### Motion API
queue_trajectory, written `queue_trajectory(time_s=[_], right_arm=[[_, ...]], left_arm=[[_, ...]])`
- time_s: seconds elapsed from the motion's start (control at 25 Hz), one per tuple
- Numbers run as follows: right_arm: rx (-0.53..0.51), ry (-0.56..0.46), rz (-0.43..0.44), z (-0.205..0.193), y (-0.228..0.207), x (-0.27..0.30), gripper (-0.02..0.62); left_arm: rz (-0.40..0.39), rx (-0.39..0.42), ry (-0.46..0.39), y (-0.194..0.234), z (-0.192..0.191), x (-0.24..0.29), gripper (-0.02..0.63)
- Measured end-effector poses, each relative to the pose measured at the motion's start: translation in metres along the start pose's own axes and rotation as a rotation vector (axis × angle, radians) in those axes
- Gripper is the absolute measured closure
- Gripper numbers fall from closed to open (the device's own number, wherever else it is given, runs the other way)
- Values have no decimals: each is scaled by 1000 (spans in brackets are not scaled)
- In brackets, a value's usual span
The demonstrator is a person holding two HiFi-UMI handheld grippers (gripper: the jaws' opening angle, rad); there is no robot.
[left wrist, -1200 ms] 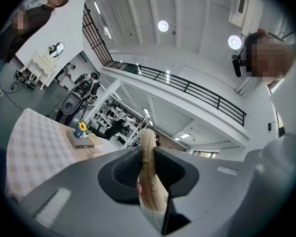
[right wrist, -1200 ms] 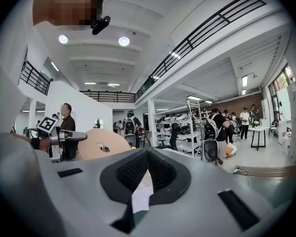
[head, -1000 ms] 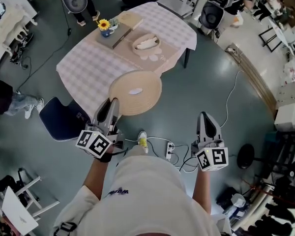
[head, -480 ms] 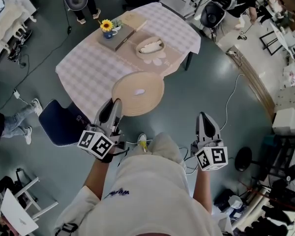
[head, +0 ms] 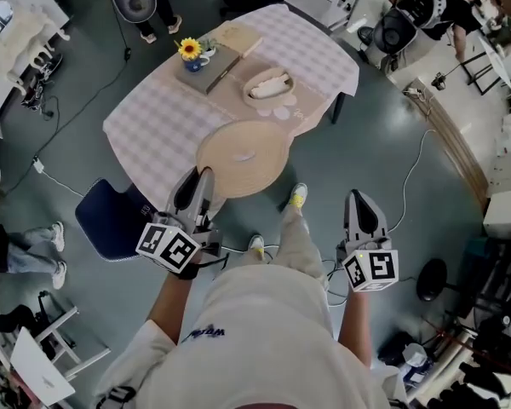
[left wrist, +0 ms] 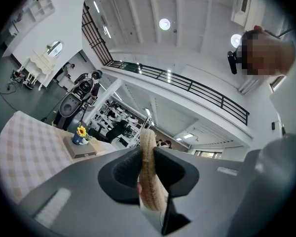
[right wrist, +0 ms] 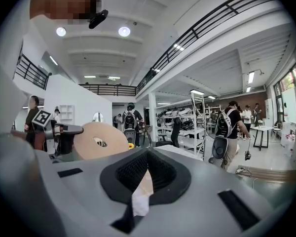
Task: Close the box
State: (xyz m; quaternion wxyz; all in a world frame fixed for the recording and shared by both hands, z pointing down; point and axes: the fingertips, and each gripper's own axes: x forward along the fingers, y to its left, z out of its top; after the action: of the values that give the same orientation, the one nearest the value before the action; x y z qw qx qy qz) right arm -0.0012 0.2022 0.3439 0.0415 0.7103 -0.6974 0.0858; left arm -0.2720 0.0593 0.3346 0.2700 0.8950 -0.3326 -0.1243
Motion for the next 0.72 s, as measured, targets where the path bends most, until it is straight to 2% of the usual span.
queue_trajectory(time_s=[0.4, 0.72], right_arm=[[15, 10, 37, 10, -54, 83, 592], [3, 37, 80, 23, -98, 151, 592]], left_arm=[[62, 7, 5, 25, -1, 72, 532], [112, -30, -16, 37, 0, 131, 532]])
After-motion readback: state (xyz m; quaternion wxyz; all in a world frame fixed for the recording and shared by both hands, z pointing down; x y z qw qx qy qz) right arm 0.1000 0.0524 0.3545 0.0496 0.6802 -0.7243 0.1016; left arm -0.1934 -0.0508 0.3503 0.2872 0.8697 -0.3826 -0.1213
